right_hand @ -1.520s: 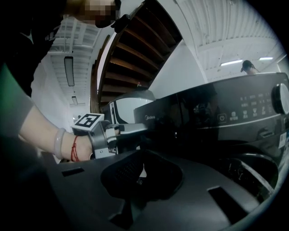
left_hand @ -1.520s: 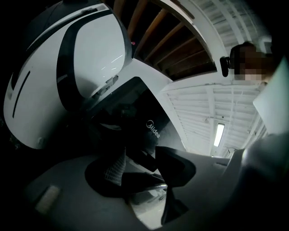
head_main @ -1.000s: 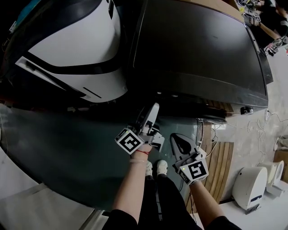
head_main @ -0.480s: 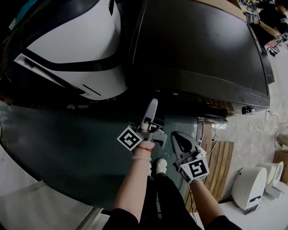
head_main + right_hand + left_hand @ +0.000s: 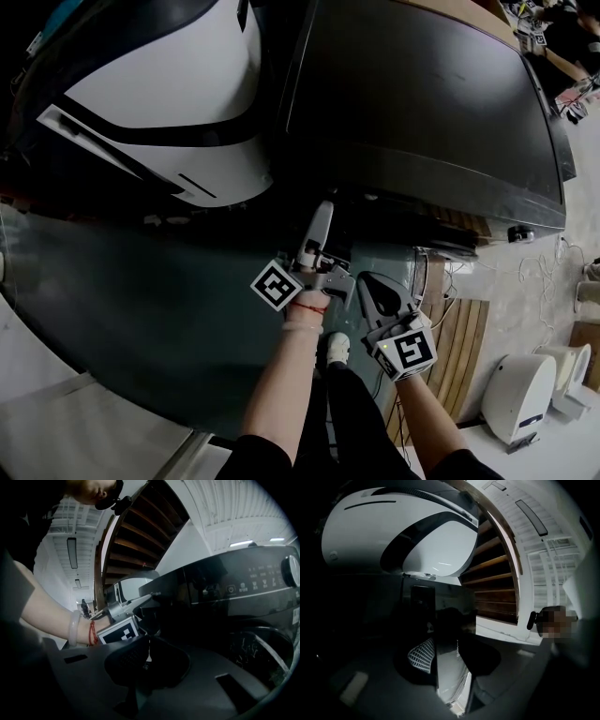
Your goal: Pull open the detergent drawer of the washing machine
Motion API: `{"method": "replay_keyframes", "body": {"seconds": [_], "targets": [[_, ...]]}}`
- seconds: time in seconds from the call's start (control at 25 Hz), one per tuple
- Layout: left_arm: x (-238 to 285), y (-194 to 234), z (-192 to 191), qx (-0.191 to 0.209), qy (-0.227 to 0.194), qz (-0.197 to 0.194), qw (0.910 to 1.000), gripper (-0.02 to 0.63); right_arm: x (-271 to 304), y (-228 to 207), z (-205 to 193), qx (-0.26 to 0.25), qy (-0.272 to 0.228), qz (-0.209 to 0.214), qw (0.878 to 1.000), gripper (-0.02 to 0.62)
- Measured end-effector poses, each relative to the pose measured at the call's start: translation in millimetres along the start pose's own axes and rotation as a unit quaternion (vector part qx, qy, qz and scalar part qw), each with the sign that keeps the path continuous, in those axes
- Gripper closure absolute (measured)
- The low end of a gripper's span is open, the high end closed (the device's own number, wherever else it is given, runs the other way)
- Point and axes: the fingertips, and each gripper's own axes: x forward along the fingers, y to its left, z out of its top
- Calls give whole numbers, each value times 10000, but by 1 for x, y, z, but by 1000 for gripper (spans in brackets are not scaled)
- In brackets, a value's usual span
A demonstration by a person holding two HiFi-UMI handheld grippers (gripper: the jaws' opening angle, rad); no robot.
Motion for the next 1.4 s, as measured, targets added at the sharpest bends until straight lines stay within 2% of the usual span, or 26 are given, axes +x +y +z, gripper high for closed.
{"method": "replay_keyframes", "body": {"seconds": [0.32, 0.44, 0.76, 0.96, 1.12, 1.2, 1.4], "targets": [[-3, 1, 0, -63, 58, 41, 10000, 460, -6, -8, 5, -89, -98, -156, 9998, 583], [-6, -1, 0, -87, 69, 18, 9999, 462, -8, -9, 6, -21, 33, -235, 9997, 583], [-12, -4, -3, -106, 140, -21, 9998, 463, -12, -12, 10, 88, -63, -388, 9992, 583], [-18, -7, -5, -65, 203, -37, 9998, 468, -13, -9, 13, 104, -288, -343, 9989, 583], [-22, -9, -6, -53, 224, -41, 9997, 468, -15, -8, 9, -3, -121, -352, 9993, 583], [-25, -10, -8, -47, 236, -34, 9997, 469, -17, -7, 10, -107, -214, -300, 9993, 583], [-35, -15, -11, 13, 256, -35, 9997, 471, -20, 0, 12, 89, -177, -254, 9995, 583]]}}
